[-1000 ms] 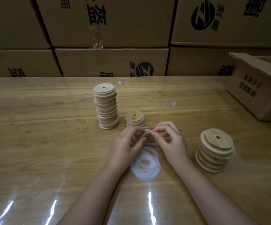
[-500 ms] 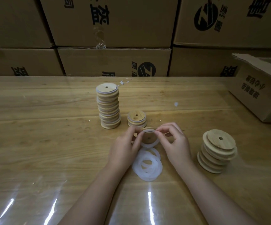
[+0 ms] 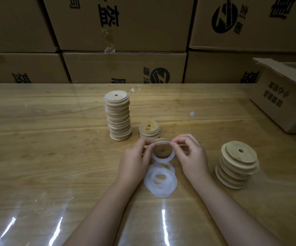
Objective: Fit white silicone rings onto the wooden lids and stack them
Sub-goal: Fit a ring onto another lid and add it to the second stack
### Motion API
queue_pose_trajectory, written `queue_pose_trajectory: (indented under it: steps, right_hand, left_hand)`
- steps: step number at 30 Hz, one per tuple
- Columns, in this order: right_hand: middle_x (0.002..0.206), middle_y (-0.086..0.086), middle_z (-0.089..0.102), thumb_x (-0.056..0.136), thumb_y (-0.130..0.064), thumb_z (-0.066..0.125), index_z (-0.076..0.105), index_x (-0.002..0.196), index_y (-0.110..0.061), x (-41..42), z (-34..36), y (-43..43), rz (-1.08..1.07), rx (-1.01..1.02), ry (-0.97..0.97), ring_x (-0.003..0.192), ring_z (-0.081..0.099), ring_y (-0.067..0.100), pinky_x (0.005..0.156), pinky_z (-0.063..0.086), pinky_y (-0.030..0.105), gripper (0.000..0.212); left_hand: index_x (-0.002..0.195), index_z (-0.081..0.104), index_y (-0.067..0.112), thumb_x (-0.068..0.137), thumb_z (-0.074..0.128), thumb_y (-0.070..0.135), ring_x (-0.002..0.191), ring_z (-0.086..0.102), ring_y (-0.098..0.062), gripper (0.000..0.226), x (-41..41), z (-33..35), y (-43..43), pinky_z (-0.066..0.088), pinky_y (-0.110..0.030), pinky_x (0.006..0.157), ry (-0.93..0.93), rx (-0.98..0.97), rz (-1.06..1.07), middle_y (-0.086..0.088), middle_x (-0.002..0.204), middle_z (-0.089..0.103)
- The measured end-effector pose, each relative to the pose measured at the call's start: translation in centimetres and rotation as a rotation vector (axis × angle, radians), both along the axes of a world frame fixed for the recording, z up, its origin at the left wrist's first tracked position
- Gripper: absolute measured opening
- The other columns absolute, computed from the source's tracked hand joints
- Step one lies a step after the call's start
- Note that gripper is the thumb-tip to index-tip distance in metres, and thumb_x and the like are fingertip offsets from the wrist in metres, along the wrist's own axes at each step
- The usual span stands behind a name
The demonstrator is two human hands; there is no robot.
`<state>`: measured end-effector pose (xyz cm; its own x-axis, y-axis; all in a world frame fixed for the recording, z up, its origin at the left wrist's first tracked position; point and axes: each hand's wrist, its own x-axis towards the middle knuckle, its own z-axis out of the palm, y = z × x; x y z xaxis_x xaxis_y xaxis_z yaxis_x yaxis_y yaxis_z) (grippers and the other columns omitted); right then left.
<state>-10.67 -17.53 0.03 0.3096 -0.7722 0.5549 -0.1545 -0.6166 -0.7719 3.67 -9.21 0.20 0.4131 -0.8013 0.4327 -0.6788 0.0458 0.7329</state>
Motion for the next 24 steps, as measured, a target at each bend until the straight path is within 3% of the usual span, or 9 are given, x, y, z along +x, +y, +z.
queue_pose_trajectory:
  steps: [11,24]
  right_hand:
    - [0.086,-0.005,0.061,0.083,-0.005,0.066,0.066,0.079,-0.013,0.04,-0.03,-0.08,0.003,0.051,-0.001,0.083,0.058,0.001,0.068,0.041,0.006,0.009]
    - [0.087,-0.005,0.062,0.083,-0.004,0.067,0.066,0.079,-0.015,0.16,-0.16,-0.10,0.024,0.126,-0.025,0.082,0.060,0.002,0.069,0.046,0.010,0.011]
  left_hand:
    - [0.094,0.062,0.018,0.092,0.056,0.025,0.070,0.061,-0.005,0.010,0.05,0.13,-0.11,0.052,-0.036,0.066,0.042,0.013,-0.010,0.012,0.079,0.065]
    - [0.088,0.057,0.028,0.091,0.054,0.031,0.063,0.059,-0.002,0.005,0.61,-0.43,-0.54,0.051,-0.032,0.061,0.103,0.028,0.002,0.015,0.071,0.062]
